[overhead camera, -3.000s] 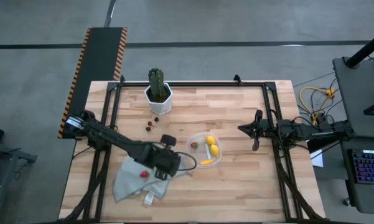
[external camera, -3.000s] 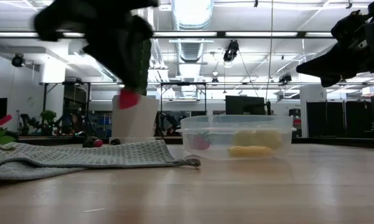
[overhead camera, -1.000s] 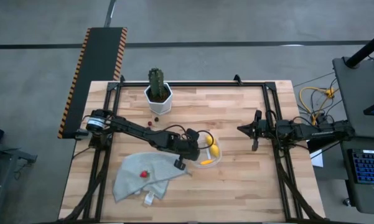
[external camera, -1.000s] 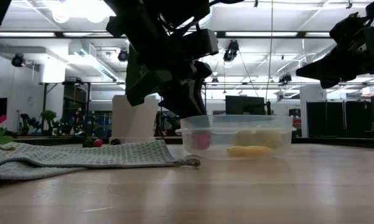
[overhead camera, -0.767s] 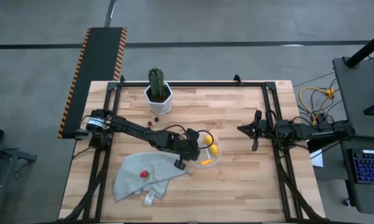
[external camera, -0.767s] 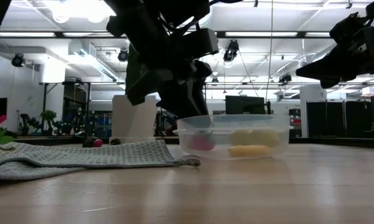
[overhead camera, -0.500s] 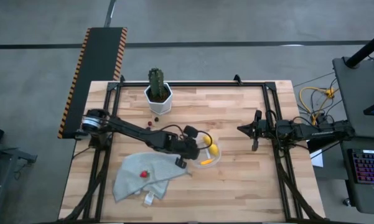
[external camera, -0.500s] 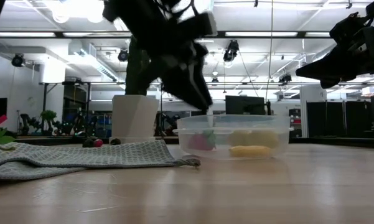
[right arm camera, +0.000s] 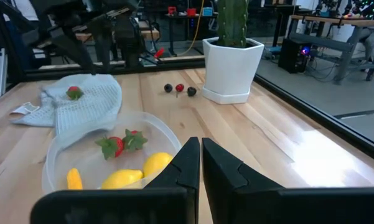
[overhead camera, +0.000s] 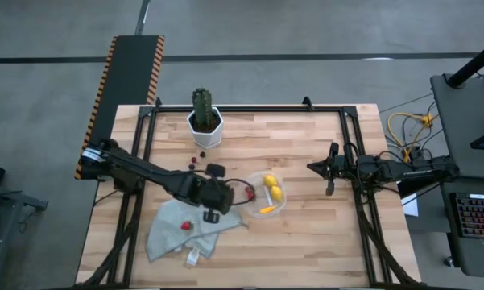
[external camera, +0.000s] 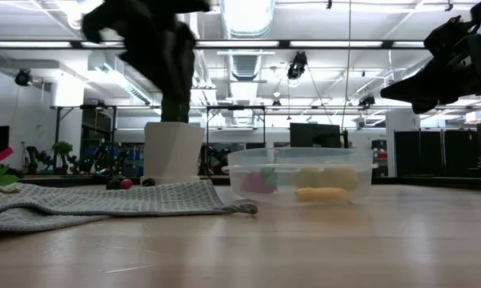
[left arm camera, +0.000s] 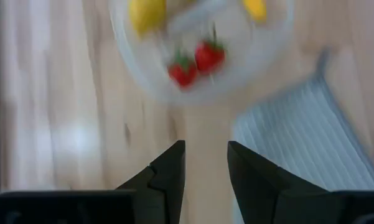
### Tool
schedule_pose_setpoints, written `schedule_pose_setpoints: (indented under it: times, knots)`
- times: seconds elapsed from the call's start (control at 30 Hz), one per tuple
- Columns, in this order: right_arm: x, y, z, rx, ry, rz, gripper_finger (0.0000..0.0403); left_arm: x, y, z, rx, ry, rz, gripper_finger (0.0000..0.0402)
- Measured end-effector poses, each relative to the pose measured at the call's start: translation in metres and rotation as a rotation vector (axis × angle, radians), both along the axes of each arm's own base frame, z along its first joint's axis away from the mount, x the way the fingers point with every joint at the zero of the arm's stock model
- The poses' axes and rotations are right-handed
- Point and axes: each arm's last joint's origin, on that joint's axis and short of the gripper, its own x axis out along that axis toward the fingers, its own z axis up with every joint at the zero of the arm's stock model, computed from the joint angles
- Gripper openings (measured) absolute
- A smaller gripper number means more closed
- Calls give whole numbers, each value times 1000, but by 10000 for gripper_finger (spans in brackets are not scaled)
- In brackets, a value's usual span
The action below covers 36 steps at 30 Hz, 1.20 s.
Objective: Pick and placing Produce into tupperware
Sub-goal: Put the red strawberry into the transparent container
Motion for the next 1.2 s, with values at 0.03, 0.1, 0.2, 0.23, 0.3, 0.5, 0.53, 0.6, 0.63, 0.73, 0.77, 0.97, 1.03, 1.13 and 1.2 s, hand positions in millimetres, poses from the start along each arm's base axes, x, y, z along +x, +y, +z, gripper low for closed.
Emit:
schedule_pose_setpoints:
  times: [0.03,0.1,0.2,0.23,0.3,0.5,0.53,0.6,0.63,0.73,0.77,0.97,1.03,1.13,1.2]
  knots:
    - [0,0,0,0,0,0,9,-6,-2,1,-20,28,26,105]
    - [0,0,0,0,0,0,9,-14,-4,2,-74,66,81,105]
    - [0,0,0,0,0,0,9,-24,-8,2,-186,128,171,105]
    - [0,0,0,0,0,0,9,-25,-9,1,-228,146,203,105]
    - [0,0,0,0,1,0,9,-28,-11,-1,-304,189,269,105]
    - [0,0,0,0,3,0,9,-30,-22,-17,-410,300,355,105]
    - [0,0,0,0,4,0,9,-30,-25,-19,-409,310,356,105]
    - [0,0,0,0,5,0,9,-30,-31,-24,-403,328,362,105]
    - [0,0,-1,2,6,0,9,-30,-33,-27,-399,336,364,105]
    - [1,0,-1,3,9,-1,9,-31,-42,-35,-389,367,384,105]
    - [1,0,-1,3,10,-1,9,-32,-44,-37,-389,385,398,105]
    - [1,0,-1,2,13,0,9,-37,-53,-49,-357,460,459,105]
    - [1,0,-1,1,14,0,9,-36,-55,-53,-348,469,458,105]
    - [1,0,-1,1,13,0,9,-35,-56,-58,-339,484,462,105]
    - [1,0,-1,2,13,0,9,-34,-57,-62,-335,498,464,105]
